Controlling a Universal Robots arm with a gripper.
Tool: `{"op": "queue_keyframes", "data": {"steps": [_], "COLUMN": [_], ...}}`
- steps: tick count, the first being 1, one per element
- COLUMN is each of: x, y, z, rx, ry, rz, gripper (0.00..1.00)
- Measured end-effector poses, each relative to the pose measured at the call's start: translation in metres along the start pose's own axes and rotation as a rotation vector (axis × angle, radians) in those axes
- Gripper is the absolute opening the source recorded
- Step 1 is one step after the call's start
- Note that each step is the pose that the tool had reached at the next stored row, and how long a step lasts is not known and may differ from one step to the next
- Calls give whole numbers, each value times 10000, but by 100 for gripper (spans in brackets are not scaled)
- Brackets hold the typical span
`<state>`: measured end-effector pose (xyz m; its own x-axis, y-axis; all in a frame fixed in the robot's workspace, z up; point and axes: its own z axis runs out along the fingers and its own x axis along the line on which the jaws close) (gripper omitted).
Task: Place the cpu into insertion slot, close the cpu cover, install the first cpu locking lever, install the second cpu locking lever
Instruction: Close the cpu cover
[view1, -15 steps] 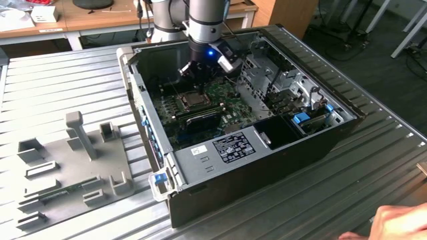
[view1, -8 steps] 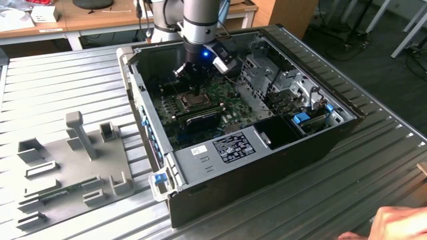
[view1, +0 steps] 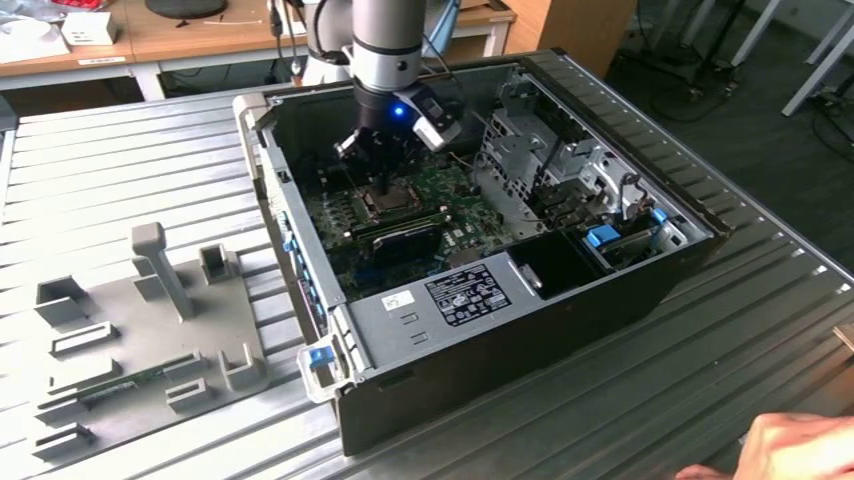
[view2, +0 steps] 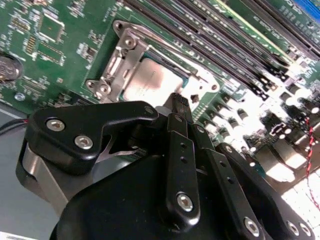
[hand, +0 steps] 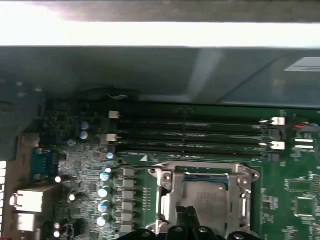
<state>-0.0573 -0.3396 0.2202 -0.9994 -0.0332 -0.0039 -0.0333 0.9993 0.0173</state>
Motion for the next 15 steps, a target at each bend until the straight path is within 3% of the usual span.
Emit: {"op": "queue_keyframes", "data": {"steps": [15], "x": [34], "y": [1], "z": [28], "rx": [3], "ry": [-6], "rz": [-1], "gripper": [11]}}
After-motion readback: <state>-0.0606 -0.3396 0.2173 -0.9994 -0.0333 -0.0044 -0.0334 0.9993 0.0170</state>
